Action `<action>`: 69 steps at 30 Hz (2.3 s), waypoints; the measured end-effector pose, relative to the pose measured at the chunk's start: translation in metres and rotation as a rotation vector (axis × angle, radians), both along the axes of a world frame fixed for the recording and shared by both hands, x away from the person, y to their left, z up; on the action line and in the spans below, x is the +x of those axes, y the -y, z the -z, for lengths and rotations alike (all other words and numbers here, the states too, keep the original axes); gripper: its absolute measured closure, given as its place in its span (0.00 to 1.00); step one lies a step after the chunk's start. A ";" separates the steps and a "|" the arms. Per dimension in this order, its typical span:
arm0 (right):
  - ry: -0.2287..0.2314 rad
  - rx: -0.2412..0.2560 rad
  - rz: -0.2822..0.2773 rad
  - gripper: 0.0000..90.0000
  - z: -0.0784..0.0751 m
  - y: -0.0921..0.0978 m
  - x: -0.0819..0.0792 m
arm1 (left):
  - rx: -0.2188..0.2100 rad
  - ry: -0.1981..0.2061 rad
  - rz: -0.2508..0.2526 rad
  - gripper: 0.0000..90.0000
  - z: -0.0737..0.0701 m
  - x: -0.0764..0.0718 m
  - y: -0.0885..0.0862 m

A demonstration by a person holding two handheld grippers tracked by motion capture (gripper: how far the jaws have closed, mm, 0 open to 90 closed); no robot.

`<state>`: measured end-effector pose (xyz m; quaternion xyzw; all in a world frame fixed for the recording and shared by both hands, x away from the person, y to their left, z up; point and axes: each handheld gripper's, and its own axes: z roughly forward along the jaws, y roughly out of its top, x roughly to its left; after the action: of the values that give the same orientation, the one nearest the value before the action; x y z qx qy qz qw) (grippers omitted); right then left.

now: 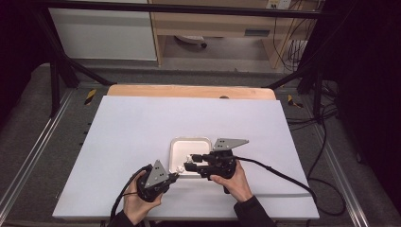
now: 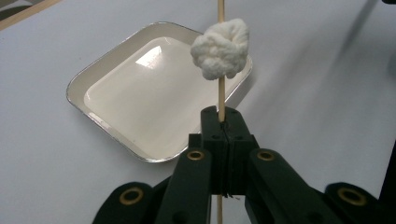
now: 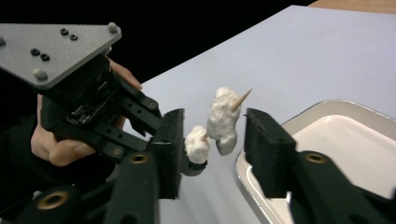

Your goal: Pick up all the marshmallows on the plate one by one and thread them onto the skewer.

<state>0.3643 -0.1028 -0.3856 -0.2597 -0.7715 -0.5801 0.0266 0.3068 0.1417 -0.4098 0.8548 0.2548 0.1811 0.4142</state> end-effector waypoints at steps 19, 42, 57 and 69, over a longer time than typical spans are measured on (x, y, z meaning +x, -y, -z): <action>-0.044 0.097 0.024 0.92 0.000 0.000 0.005 | 0.001 0.015 -0.030 0.99 -0.003 -0.004 0.001; -0.034 0.105 0.007 0.92 0.003 -0.003 0.001 | 0.000 0.009 -0.033 0.99 -0.005 -0.004 0.005; -0.041 0.102 -0.010 0.91 0.012 -0.012 -0.001 | -0.047 0.012 -0.034 0.99 -0.009 -0.002 0.004; 0.035 0.099 0.109 0.38 -0.007 0.002 0.003 | -0.089 -0.037 -0.062 0.99 -0.005 0.006 -0.011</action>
<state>0.3670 -0.1045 -0.3781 -0.2893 -0.7269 -0.6228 -0.0056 0.3130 0.1524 -0.4046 0.8304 0.2966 0.1667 0.4411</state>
